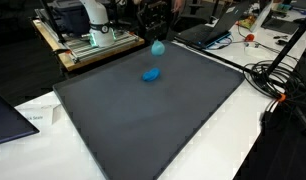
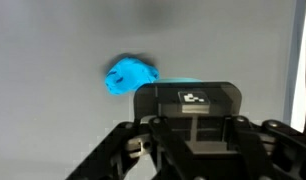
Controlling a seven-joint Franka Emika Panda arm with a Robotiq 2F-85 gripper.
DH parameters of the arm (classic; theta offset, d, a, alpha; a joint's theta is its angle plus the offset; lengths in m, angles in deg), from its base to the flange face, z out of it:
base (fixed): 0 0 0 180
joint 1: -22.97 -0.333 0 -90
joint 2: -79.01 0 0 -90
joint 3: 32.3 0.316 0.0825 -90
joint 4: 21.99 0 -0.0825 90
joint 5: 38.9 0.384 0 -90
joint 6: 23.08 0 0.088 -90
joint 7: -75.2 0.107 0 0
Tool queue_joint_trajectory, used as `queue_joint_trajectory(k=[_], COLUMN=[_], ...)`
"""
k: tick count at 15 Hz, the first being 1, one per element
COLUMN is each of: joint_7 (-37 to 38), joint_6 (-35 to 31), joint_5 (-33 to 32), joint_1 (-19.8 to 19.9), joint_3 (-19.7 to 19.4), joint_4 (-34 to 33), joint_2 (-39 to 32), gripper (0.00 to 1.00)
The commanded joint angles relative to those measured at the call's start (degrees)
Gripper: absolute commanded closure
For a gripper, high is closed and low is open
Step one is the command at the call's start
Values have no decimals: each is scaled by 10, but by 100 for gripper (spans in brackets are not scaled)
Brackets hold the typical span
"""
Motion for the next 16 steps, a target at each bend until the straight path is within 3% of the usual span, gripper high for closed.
queue_joint_trajectory(k=[1,10,11,16], joint_7=[47,86,93,110], joint_6=[-85,-273,-273,-292], joint_5=[-6,-3,-12,-22], joint_1=[-4,-6,-1,5], joint_3=[5,14,18,32], joint_4=[92,204,178,179], joint_2=[61,108,87,85], gripper=[78,78,78,78])
